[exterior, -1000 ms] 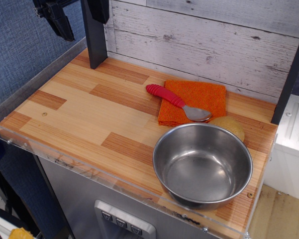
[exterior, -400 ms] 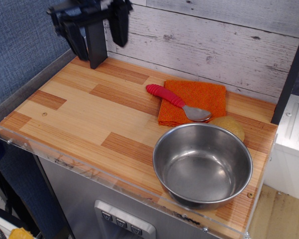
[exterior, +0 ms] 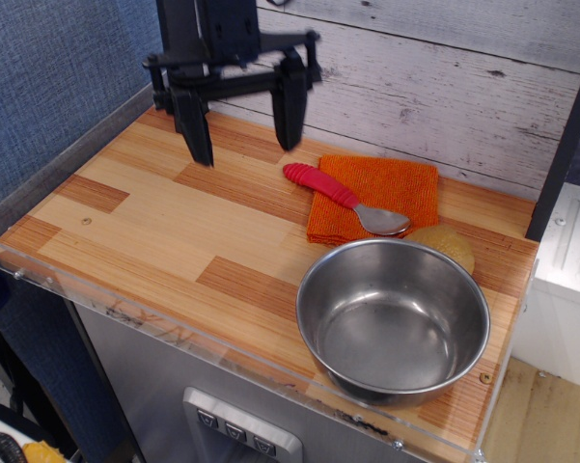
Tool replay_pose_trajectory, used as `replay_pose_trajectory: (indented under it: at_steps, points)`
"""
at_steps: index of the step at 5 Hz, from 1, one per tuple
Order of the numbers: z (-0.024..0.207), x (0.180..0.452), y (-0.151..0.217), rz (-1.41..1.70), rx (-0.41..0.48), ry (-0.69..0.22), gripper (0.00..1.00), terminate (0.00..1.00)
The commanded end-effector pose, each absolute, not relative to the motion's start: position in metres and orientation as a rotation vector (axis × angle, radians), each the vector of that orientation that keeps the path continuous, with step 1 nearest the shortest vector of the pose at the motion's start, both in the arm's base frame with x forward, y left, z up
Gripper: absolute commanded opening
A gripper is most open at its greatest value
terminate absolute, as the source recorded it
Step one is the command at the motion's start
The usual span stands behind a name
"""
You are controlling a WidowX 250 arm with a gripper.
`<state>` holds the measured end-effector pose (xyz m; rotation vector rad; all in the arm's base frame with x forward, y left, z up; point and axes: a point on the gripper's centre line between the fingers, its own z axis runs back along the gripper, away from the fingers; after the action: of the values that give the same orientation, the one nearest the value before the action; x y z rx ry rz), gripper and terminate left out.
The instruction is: Move silver bowl to back left corner of counter
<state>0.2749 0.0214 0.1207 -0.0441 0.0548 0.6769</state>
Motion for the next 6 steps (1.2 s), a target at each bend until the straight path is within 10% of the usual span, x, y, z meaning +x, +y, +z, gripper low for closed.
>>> replay_pose_trajectory:
  at_steps: [1, 6]
  points:
    - [0.121, 0.261, 0.011, 0.46, -0.054, -0.014, 1.0, 0.0]
    - [0.073, 0.244, -0.045, 0.333, 0.04, -0.175, 1.0, 0.0]
